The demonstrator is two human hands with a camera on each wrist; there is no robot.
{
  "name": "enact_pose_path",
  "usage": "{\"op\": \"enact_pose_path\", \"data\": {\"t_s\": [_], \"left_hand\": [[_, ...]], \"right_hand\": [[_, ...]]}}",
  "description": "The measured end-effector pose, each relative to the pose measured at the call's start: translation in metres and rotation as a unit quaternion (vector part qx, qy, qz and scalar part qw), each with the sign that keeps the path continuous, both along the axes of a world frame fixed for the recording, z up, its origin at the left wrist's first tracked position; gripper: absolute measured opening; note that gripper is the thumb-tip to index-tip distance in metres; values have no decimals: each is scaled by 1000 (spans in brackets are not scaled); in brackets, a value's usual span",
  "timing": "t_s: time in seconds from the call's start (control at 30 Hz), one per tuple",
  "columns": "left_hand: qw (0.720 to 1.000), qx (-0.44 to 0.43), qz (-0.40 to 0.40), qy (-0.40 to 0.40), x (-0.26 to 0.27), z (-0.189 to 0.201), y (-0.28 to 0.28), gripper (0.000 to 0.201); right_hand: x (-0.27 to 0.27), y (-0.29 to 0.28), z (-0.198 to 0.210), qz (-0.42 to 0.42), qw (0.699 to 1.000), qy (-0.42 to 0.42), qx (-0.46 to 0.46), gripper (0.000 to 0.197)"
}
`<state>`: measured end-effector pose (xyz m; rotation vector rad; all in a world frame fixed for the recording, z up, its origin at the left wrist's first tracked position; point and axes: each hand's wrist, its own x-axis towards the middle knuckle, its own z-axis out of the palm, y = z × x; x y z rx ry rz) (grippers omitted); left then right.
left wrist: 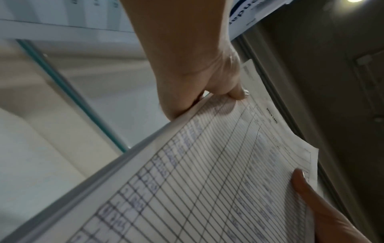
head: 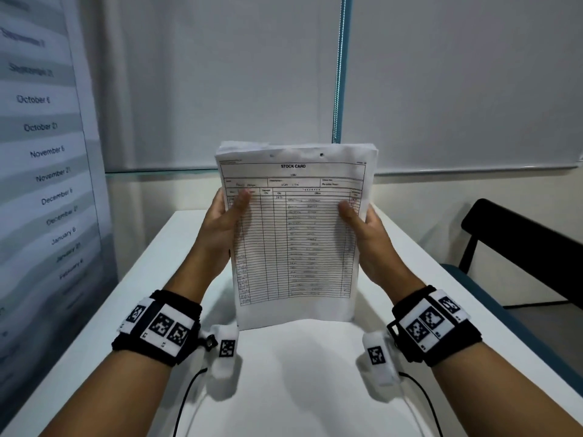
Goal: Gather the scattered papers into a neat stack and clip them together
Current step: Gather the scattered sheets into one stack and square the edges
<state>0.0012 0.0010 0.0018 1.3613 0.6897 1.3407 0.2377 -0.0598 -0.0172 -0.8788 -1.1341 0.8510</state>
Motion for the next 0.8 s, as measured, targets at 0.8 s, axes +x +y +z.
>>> {"op": "enact_pose_path", "data": {"t_s": [0.8], "left_hand": [[990,45,41,128,-34,4,3,36]], "right_hand": [[9,-11,-9,-65,974,-209,-52,28]]}}
